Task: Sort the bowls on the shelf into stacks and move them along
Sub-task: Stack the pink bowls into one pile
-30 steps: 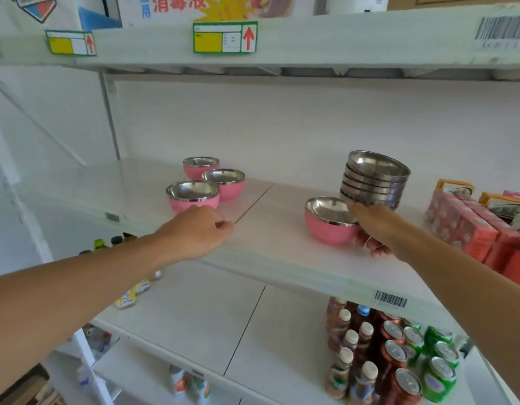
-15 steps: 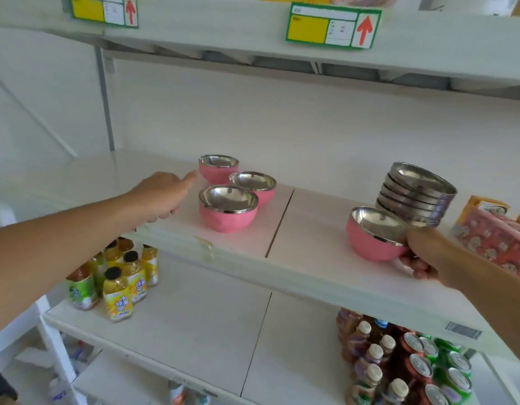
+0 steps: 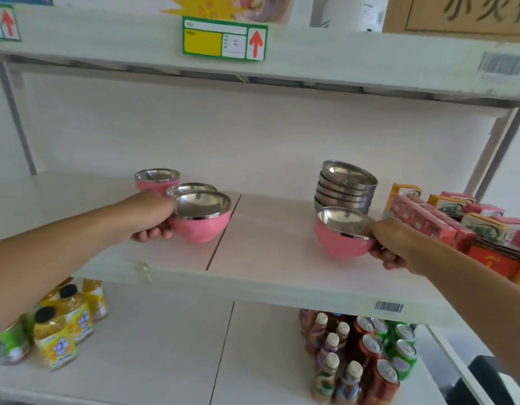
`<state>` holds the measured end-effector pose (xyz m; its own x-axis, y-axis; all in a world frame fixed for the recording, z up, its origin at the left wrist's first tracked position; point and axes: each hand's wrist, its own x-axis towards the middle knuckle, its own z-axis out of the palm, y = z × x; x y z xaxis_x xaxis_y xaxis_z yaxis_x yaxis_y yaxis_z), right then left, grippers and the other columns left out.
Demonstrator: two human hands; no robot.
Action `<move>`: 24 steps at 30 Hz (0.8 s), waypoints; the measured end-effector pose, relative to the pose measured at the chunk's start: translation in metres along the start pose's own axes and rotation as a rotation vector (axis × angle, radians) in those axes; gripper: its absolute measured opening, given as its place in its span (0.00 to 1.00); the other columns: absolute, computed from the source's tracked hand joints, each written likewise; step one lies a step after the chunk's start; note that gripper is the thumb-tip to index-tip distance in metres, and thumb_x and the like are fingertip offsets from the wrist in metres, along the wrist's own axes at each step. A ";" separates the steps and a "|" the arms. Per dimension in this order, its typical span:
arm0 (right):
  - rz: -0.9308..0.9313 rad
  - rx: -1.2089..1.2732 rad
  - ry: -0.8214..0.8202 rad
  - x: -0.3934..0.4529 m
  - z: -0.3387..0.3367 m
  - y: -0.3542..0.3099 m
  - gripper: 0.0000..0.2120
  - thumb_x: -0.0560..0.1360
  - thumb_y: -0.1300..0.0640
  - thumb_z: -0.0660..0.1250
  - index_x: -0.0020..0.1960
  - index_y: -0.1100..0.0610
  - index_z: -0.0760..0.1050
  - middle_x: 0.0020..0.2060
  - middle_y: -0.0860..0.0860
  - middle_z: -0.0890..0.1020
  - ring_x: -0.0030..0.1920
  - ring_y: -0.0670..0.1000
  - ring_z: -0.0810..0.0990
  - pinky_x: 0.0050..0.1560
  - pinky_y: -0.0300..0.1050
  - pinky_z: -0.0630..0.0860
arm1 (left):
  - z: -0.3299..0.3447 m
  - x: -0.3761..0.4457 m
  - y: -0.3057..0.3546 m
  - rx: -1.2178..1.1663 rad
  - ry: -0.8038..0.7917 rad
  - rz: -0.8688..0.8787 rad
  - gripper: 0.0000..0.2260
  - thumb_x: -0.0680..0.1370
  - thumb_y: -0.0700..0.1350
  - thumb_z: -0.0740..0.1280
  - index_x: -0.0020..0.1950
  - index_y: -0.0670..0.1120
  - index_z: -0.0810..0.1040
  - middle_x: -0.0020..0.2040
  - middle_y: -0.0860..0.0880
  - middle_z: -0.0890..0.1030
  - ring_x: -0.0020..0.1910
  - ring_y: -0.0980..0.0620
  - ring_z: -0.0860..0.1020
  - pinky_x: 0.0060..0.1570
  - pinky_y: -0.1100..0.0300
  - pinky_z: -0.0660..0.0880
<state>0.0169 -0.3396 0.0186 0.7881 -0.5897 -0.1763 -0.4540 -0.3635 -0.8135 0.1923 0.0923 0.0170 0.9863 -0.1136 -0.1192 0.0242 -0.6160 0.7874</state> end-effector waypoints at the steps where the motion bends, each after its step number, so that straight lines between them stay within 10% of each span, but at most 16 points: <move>1: 0.005 0.000 -0.001 0.000 -0.005 0.002 0.14 0.83 0.58 0.60 0.42 0.61 0.77 0.24 0.54 0.74 0.20 0.49 0.64 0.25 0.41 0.65 | 0.008 -0.003 0.011 -0.008 -0.012 0.018 0.15 0.80 0.53 0.65 0.48 0.42 0.83 0.27 0.47 0.82 0.17 0.55 0.67 0.21 0.69 0.61; 24: -0.108 0.082 0.048 -0.001 -0.062 -0.002 0.15 0.82 0.53 0.62 0.46 0.62 0.80 0.26 0.56 0.78 0.20 0.50 0.68 0.25 0.42 0.68 | 0.159 -0.021 0.099 0.146 -0.212 0.081 0.21 0.84 0.52 0.62 0.44 0.38 0.85 0.31 0.44 0.83 0.21 0.51 0.68 0.22 0.65 0.64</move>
<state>-0.0092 -0.3829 0.0545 0.8088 -0.5850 -0.0605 -0.3308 -0.3674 -0.8693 0.1476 -0.0903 0.0008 0.9276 -0.3186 -0.1952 -0.0927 -0.7022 0.7059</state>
